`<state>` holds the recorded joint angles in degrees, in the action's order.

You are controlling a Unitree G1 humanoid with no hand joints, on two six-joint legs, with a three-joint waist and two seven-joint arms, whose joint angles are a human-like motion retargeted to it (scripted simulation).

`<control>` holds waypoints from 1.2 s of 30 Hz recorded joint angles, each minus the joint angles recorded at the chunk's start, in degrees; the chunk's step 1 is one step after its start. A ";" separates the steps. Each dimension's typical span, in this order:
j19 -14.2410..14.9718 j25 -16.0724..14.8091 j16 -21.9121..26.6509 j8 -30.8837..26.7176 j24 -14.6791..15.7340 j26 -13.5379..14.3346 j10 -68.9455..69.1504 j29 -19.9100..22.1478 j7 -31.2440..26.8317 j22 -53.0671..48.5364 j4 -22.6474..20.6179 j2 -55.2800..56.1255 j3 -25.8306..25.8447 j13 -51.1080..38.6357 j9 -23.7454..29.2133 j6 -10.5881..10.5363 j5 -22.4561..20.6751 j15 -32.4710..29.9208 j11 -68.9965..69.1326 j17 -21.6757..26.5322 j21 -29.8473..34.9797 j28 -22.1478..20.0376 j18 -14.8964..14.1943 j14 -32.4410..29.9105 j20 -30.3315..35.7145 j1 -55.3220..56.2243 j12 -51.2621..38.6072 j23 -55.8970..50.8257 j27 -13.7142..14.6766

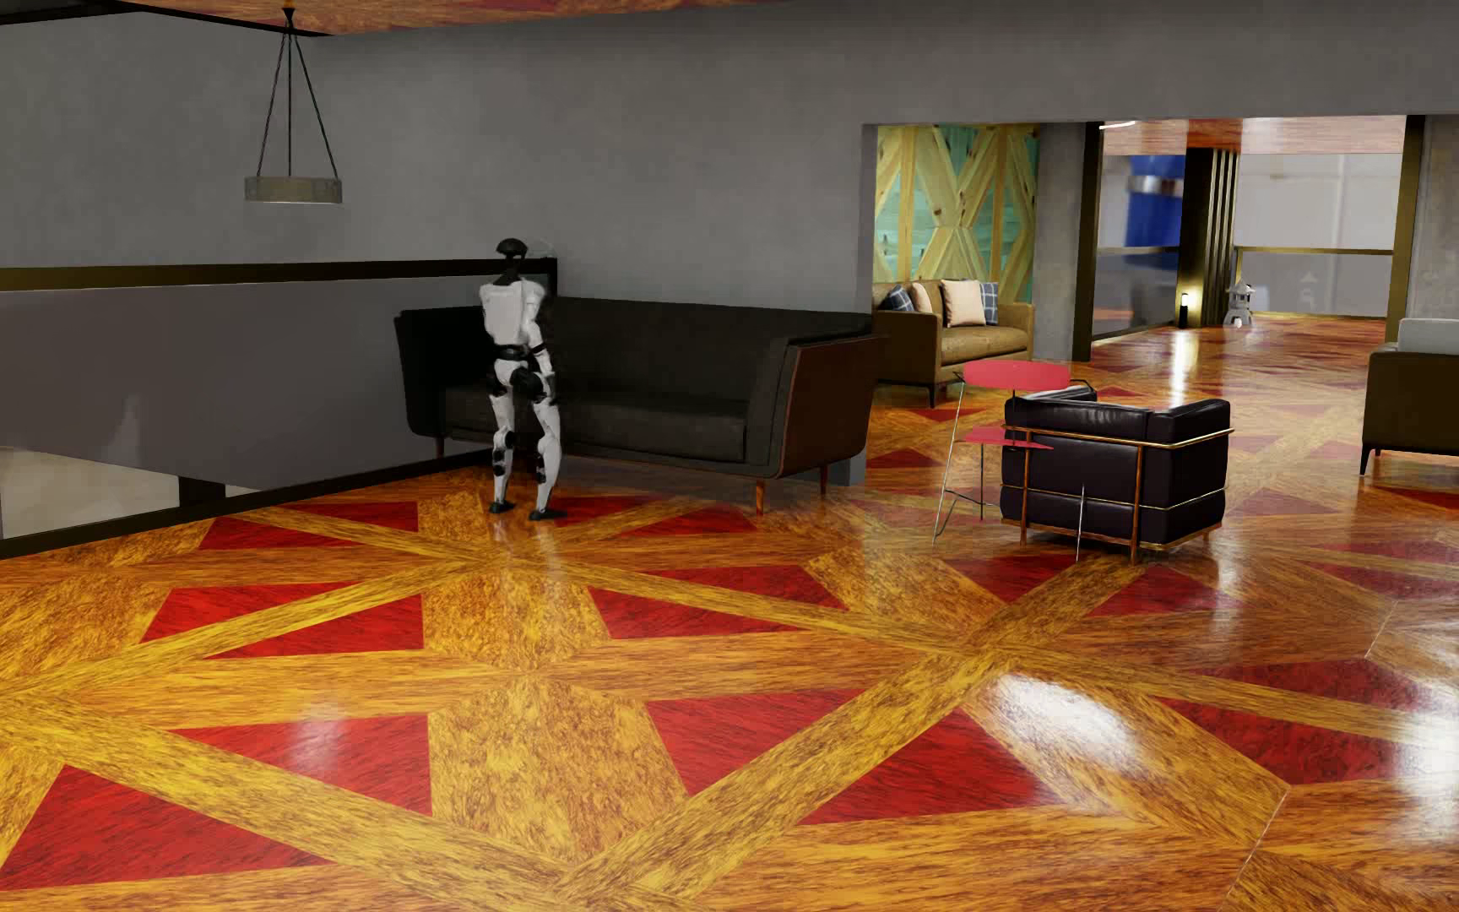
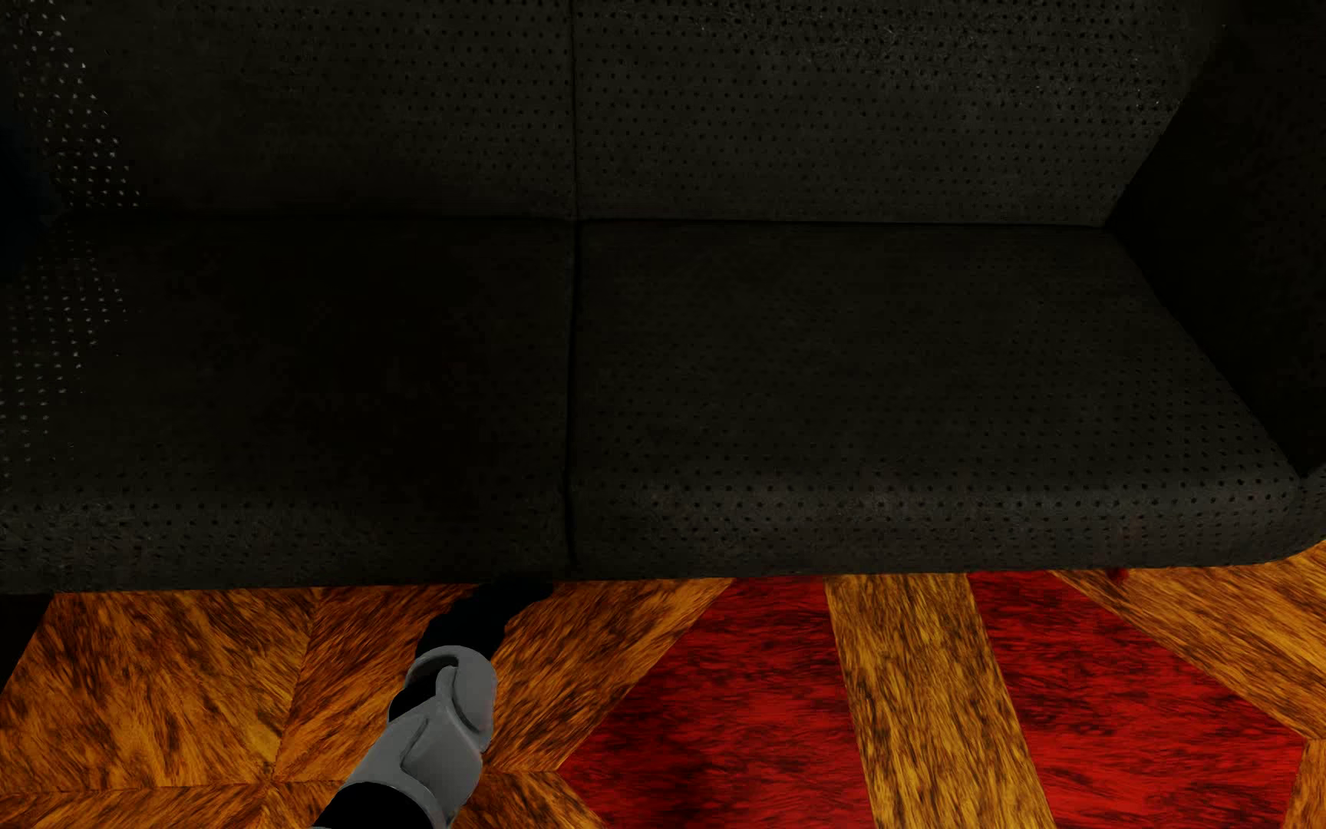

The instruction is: Walk towards the dark teal sofa

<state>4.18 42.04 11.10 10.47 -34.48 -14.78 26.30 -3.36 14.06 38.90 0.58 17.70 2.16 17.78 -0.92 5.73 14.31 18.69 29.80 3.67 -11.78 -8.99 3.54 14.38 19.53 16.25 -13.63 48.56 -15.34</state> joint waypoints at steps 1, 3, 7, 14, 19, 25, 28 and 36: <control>0.27 0.56 -0.44 0.22 0.76 -0.05 -0.26 -0.13 0.19 -0.62 0.62 -0.54 -0.07 -1.51 -0.23 -0.16 -0.64 -0.47 -1.32 0.37 0.55 -0.75 -0.25 0.17 -1.42 -0.21 1.76 -0.80 0.05; 1.99 1.19 -1.94 0.21 2.90 -0.94 -1.34 0.85 1.23 0.72 2.08 -1.52 -0.50 -4.42 -0.71 -0.75 -2.03 -1.30 -3.69 1.12 1.51 -0.82 -0.70 0.41 -3.66 -1.19 5.80 -4.08 1.29; 1.32 -1.79 -3.77 -2.49 3.98 -6.42 -3.31 6.58 4.59 12.19 4.99 -4.01 -1.17 -9.38 -1.66 -2.10 -5.72 -2.91 -8.63 -0.55 2.23 5.46 -1.70 0.86 -1.80 -4.09 14.15 -10.62 5.45; 0.96 -2.93 -6.08 -4.36 3.38 -8.57 -3.45 5.34 6.95 17.20 7.10 -5.52 -2.11 -10.02 -1.57 -4.25 -7.87 -2.37 -9.47 -1.38 6.36 13.24 -2.79 2.11 1.57 -6.50 28.48 -11.71 6.95; 0.67 -3.56 -4.92 -1.08 2.84 -9.36 -2.80 4.41 3.59 14.04 6.26 -6.66 -2.74 -7.89 -0.99 -5.02 -6.73 -0.85 -8.32 -2.74 0.15 10.86 -3.05 2.22 -0.31 -5.86 26.30 -0.49 -1.08; 0.60 -2.50 -2.45 2.86 0.50 -5.59 -2.53 2.72 -0.54 9.38 4.21 -6.78 -1.69 -5.06 -0.49 -4.99 -4.52 0.43 -6.81 -3.44 -3.52 6.52 -3.07 1.79 0.08 -4.30 14.87 1.99 -1.01; 0.53 -1.95 -2.19 2.57 0.95 -3.85 -2.53 3.39 -0.34 5.78 4.13 -5.92 -1.08 -5.60 -0.30 -5.02 -4.44 0.25 -6.54 -3.33 -3.88 4.43 -2.99 1.62 0.03 -3.80 12.11 -1.12 1.03; 0.94 -1.34 -2.20 -4.60 0.36 -3.91 -2.60 5.54 6.75 7.92 6.38 -0.95 -0.47 -9.29 0.50 -5.47 -6.78 -1.43 -5.61 -1.60 -0.89 6.19 -2.73 1.89 5.94 -3.37 11.98 -11.00 5.46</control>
<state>5.12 40.71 8.90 5.86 -34.11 -18.69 23.70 2.18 20.81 46.82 6.95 16.75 1.69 8.50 -0.43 0.26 7.53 17.26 24.19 2.07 -12.67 -2.80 0.81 16.27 25.47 12.89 -1.65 37.57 -9.89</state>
